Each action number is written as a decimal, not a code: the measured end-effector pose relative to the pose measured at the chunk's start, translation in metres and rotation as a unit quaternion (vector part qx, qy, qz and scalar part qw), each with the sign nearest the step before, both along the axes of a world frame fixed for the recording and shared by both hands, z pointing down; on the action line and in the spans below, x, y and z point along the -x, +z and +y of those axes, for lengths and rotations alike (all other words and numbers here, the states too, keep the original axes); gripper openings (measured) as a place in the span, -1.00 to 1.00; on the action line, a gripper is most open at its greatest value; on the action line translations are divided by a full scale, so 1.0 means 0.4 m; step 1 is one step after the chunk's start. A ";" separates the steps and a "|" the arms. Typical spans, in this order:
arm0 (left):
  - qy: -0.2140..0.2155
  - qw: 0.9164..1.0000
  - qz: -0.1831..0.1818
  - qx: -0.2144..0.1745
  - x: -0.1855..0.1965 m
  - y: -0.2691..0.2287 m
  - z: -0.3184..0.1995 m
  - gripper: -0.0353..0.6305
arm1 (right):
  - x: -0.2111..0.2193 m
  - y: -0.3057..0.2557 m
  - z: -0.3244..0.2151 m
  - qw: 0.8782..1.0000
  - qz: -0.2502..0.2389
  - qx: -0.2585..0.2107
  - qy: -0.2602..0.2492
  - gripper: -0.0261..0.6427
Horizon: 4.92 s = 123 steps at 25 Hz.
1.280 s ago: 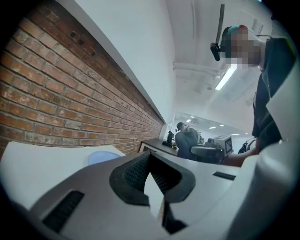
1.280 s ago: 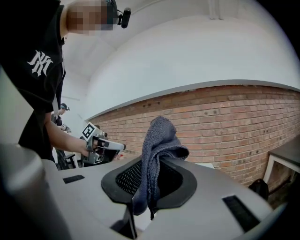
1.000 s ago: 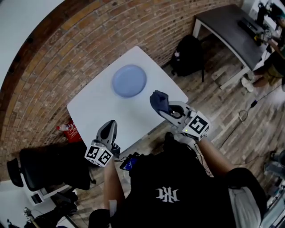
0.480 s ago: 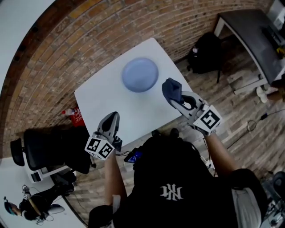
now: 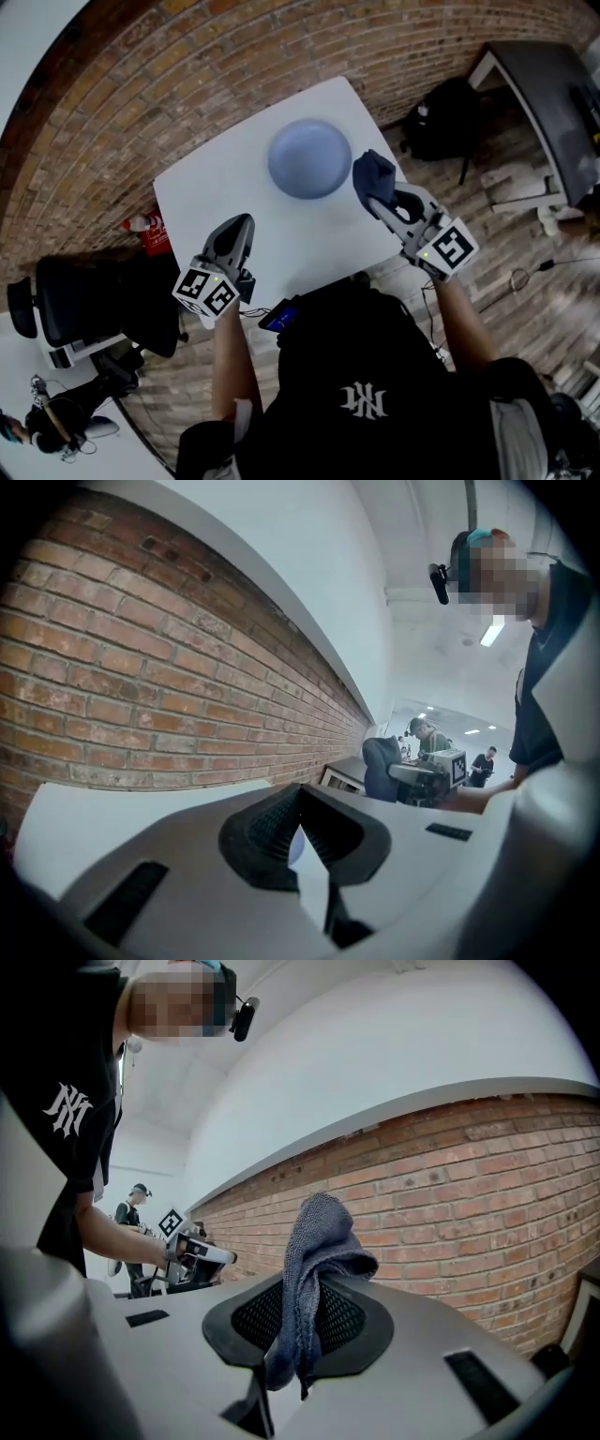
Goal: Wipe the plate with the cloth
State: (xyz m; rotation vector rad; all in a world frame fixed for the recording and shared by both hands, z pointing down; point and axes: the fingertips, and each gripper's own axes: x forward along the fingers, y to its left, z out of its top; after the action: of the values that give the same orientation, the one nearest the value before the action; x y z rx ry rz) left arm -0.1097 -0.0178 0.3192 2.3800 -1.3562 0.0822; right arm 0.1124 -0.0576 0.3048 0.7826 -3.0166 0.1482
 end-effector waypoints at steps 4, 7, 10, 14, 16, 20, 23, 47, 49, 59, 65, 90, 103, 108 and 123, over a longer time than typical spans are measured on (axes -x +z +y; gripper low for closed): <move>0.008 1.000 0.011 0.028 0.036 0.048 -0.063 -0.89 | 0.040 -0.005 -0.069 1.000 0.013 0.007 0.002 -0.68; 0.011 0.999 0.016 0.048 0.069 0.092 -0.109 -0.89 | 0.075 -0.005 -0.113 1.000 0.025 0.006 0.002 -0.68; 0.015 0.998 0.016 0.067 0.100 0.135 -0.155 -0.89 | 0.110 0.003 -0.150 0.999 0.040 0.003 0.007 -0.68; 0.018 0.997 0.016 0.077 0.133 0.172 -0.210 -0.89 | 0.160 0.016 -0.200 0.999 0.054 -0.005 0.002 -0.68; 0.016 0.997 0.012 0.080 0.142 0.184 -0.233 -0.89 | 0.182 0.013 -0.223 0.999 0.052 -0.007 -0.006 -0.68; 0.010 0.995 0.013 0.097 0.153 0.219 -0.268 -0.89 | 0.221 0.034 -0.276 0.998 0.050 0.004 -0.024 -0.68; 0.020 0.993 0.013 0.116 0.149 0.252 -0.290 -0.89 | 0.244 0.075 -0.319 0.998 0.047 0.014 -0.031 -0.68; 0.002 0.983 0.004 0.181 0.101 0.481 -0.420 -0.84 | 0.373 0.270 -0.412 0.993 0.053 0.066 -0.084 -0.68; 0.000 0.982 0.002 0.191 0.103 0.499 -0.422 -0.76 | 0.380 0.287 -0.406 0.992 0.055 0.070 -0.089 -0.68; -0.007 0.969 0.025 0.244 0.092 0.593 -0.420 -0.58 | 0.399 0.379 -0.391 0.988 0.066 0.096 -0.097 -0.68; -0.013 0.965 0.025 0.262 0.079 0.616 -0.415 -0.52 | 0.399 0.397 -0.385 0.988 0.061 0.104 -0.097 -0.68; -0.035 0.960 0.033 0.276 0.087 0.634 -0.419 -0.74 | 0.515 0.492 -0.444 0.984 0.095 0.129 -0.071 -0.68; -0.048 0.960 0.041 0.274 0.092 0.634 -0.420 -0.76 | 0.587 0.610 -0.444 0.968 0.175 0.166 -0.071 -0.68; -0.047 0.959 0.044 0.275 0.091 0.637 -0.421 -0.76 | 0.590 0.645 -0.457 0.961 0.223 0.151 -0.056 -0.68; -0.050 0.960 0.020 0.274 0.092 0.637 -0.419 -0.76 | 0.565 0.670 -0.479 0.944 0.312 0.084 -0.067 -0.68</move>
State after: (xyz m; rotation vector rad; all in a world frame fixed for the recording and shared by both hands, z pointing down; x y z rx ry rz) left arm -0.1465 -0.1853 0.5742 1.8384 -1.2352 0.3329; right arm -0.1136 -0.2491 0.5727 0.4842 -2.4056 0.1224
